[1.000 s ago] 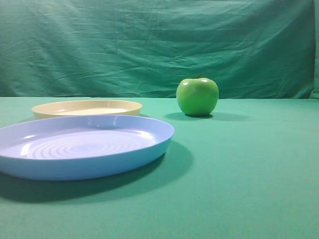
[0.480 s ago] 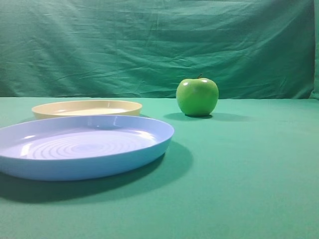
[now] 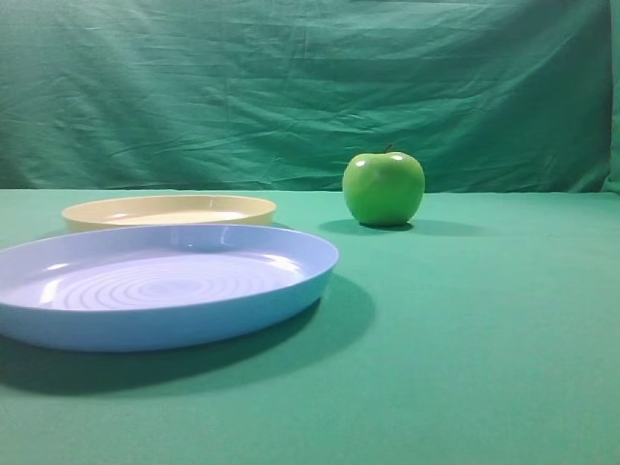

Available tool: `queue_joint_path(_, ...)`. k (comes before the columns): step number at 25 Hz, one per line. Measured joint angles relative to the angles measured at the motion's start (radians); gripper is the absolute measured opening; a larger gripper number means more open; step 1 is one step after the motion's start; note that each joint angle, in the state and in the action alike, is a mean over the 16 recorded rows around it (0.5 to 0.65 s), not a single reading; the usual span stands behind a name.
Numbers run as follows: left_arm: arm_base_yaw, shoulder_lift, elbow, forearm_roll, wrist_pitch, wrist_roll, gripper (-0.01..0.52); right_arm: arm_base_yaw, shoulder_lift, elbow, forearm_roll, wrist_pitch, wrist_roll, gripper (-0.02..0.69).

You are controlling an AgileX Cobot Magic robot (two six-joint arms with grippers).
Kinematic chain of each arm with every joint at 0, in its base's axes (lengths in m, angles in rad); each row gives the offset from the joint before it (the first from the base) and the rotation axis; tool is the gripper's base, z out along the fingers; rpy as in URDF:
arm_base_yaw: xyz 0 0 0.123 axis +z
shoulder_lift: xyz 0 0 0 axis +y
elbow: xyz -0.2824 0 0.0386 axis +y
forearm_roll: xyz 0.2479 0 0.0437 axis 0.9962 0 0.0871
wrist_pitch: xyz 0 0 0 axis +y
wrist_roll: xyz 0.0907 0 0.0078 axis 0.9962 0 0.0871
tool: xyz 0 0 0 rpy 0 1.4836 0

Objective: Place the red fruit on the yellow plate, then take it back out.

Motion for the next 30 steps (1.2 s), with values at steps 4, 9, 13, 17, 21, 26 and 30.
queue_joint_path(4,0.000,0.000,0.000,0.000,0.000,0.000,0.000,-0.051,-0.081,0.117,-0.018,-0.081,0.005,0.000)
queue_joint_path(9,0.000,0.000,0.000,0.000,0.000,0.000,0.000,-0.115,-0.168,0.262,-0.033,-0.158,0.006,0.000)
queue_joint_path(13,0.000,0.000,0.000,0.000,0.000,0.000,0.000,-0.150,-0.213,0.369,-0.044,-0.205,0.006,0.000)
queue_joint_path(17,0.000,0.000,0.000,0.000,0.000,0.000,0.000,-0.166,-0.232,0.457,-0.055,-0.256,0.006,0.000)
queue_joint_path(21,0.000,0.000,0.000,0.000,0.000,0.000,0.000,-0.167,-0.234,0.518,-0.064,-0.303,0.006,0.000)
queue_joint_path(26,0.000,0.000,0.000,0.000,0.000,0.000,0.000,-0.167,-0.234,0.556,-0.069,-0.338,0.006,0.000)
queue_joint_path(30,0.000,0.000,0.000,0.000,0.000,0.000,0.000,-0.167,-0.234,0.563,-0.070,-0.350,0.006,0.000)
